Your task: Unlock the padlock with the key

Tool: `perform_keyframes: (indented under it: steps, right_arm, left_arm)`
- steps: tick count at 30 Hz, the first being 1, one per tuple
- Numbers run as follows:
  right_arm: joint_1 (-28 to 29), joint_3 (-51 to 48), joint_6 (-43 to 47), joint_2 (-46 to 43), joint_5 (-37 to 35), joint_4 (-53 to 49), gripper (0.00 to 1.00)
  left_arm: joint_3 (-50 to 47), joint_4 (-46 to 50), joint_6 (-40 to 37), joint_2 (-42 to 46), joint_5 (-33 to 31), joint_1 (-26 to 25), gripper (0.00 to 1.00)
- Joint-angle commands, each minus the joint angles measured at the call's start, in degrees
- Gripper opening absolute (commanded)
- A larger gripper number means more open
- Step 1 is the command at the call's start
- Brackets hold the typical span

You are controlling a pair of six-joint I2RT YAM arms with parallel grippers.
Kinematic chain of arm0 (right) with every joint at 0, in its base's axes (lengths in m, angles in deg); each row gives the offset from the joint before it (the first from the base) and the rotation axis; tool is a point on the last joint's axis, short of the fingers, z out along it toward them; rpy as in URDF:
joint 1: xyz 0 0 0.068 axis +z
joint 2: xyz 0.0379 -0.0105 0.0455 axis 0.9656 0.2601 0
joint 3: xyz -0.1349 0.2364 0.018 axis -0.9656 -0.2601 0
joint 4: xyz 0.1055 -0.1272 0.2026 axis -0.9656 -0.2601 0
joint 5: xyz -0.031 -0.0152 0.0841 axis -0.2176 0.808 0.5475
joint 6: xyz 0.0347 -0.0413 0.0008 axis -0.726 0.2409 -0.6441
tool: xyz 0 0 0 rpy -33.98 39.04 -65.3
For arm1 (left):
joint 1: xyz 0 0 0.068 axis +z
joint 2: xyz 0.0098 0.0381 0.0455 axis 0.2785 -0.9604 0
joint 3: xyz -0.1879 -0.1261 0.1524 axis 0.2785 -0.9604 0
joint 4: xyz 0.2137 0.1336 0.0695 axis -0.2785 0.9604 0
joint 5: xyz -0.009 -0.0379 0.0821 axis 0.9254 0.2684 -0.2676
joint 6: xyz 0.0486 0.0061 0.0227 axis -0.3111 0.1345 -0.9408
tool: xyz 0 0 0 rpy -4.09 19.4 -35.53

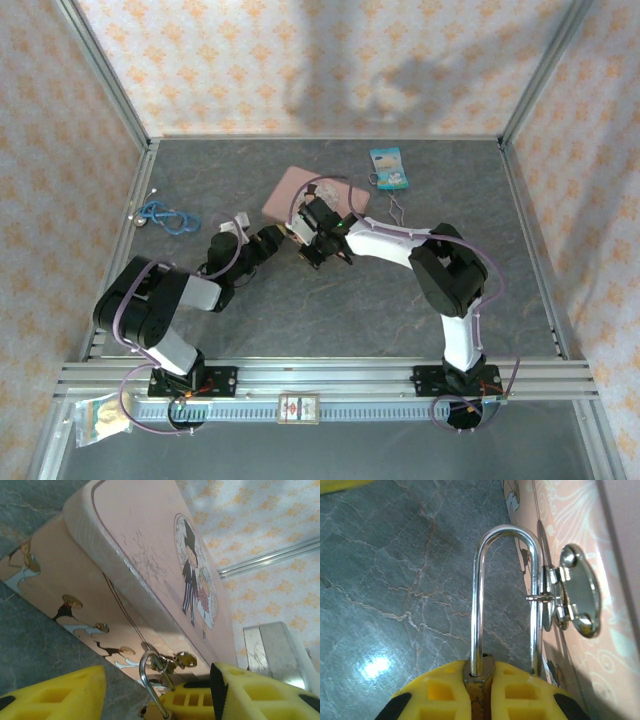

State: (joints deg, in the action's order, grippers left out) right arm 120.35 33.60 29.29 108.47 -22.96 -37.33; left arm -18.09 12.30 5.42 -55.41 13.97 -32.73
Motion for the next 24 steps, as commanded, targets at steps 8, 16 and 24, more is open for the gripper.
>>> perform_keyframes:
  steps: [8, 16, 24]
  right_arm:
    - [0.0, -2.5, -2.6, -1.5, 3.9, 4.3, 0.00]
    - [0.0, -4.2, -3.8, -2.8, 7.0, 6.6, 0.00]
    - [-0.1, -4.4, -4.3, -3.2, 7.2, 6.7, 0.00]
  left_arm:
    - [1.5, -9.7, 5.8, -6.3, -4.3, -3.9, 0.43]
    - [4.2, -10.3, 6.3, -11.6, -6.7, -5.8, 0.40]
    - [5.8, -11.1, 6.6, -13.6, -7.0, -6.1, 0.13]
